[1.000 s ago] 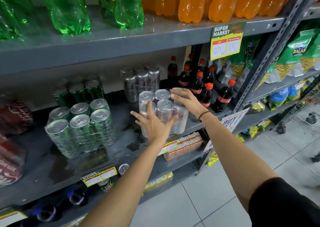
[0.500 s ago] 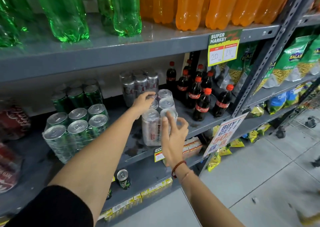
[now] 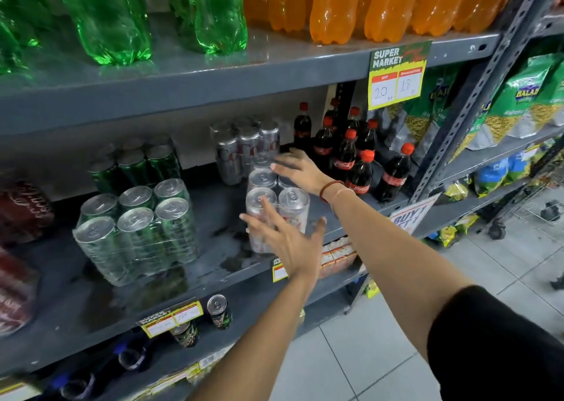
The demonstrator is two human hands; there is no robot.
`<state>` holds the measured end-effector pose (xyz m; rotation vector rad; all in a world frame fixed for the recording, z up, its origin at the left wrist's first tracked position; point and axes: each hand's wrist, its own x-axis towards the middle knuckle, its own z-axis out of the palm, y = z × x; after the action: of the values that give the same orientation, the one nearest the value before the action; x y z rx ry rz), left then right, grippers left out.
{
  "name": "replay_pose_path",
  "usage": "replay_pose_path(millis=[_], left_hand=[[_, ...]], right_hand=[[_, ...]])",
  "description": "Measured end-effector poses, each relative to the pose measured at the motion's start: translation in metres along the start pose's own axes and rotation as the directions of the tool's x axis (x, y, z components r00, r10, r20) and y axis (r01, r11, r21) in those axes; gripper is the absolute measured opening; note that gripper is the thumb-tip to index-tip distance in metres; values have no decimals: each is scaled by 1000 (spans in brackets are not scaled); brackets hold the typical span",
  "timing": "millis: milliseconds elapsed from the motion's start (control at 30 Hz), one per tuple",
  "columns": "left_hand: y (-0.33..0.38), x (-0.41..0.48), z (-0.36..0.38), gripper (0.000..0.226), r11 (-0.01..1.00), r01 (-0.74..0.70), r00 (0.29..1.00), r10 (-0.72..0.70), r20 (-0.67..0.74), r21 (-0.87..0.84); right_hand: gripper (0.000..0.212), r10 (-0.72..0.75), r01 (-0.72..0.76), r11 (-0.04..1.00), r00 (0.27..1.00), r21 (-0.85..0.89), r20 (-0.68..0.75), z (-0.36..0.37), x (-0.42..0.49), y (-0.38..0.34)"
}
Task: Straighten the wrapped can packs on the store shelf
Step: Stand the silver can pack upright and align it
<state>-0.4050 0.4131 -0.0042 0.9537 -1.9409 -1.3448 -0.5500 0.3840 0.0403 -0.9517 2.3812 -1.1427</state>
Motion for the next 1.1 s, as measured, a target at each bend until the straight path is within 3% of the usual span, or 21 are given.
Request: replay_pose_path(millis=[233,400,567,733,1100], left_hand=[[-24,59,-26,116,998,-56,998,56,-4,-15],[-28,124,-70,109,981,-183,948,158,276,66],[-21,150,-83,117,973,-188,902,118,415,132],[-25,137,-81,115,977,-182,920,128,371,115],[-30,102,-84,115,968,-214,918,152,365,134]], right_hand=[[53,-36,-10,979,975,-202,-221,4,-8,21],[67,24,-69,992,928,-108,-371,13,-19,16],[78,157,-156,988,965,21,-211,7,-7,8],[80,133,-147,988,971,-56,-197,1,-10,10],[76,88,-101,994,973,-50,-212,-2,-48,15]])
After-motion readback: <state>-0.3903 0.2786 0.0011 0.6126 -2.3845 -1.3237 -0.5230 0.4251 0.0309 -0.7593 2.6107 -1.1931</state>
